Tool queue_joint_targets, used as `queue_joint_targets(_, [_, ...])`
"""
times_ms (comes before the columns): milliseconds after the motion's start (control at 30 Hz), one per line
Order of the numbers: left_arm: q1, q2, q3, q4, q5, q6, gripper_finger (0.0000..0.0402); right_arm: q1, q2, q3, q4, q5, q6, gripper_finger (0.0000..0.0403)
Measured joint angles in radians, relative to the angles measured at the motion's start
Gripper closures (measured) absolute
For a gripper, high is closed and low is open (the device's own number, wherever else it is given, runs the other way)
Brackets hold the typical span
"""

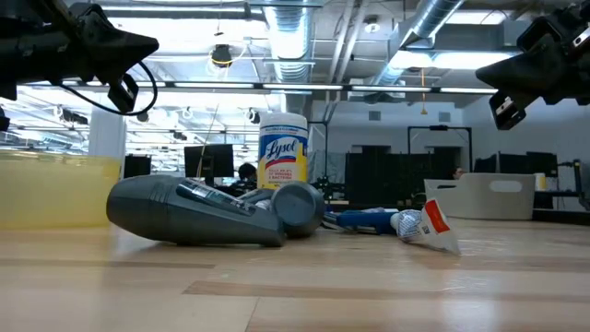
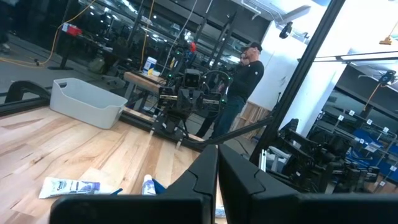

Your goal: Pick & Place Travel size toiletries

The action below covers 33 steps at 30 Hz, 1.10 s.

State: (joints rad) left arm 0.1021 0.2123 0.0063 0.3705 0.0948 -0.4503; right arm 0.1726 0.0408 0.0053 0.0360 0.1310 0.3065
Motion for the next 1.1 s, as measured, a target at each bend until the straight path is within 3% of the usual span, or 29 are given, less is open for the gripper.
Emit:
queue_joint_targets(200, [0.000,0.000,0.000,0.028,0.000,-0.003,0.0394,0.000,0.000,0.000,0.000,0.000,0.000,0.0403])
queue_joint_targets(633, [0.000,0.000,0.000,0.247,-0.027,-0.168,0.0394,0.000,0.000,0.000,0.000,0.000,0.000,0.0403])
queue_joint_targets(800, [0.000,0.000,0.000,0.316,-0.088,-0.162,0.0394,0.000,0.000,0.000,0.000,0.000,0.000,0.0403])
queue_joint_targets(967, [0.000,0.000,0.005,0.353,-0.217,-0.189,0.0394,0.000,0.000,0.000,0.000,0.000,0.000,0.0403])
queue_joint_targets(1100, [0.000,0.049,0.052,0.353,-0.248,-0.179,0.0383,-0.003,0.000,0.000,0.000,0.001,-0.003,0.0403])
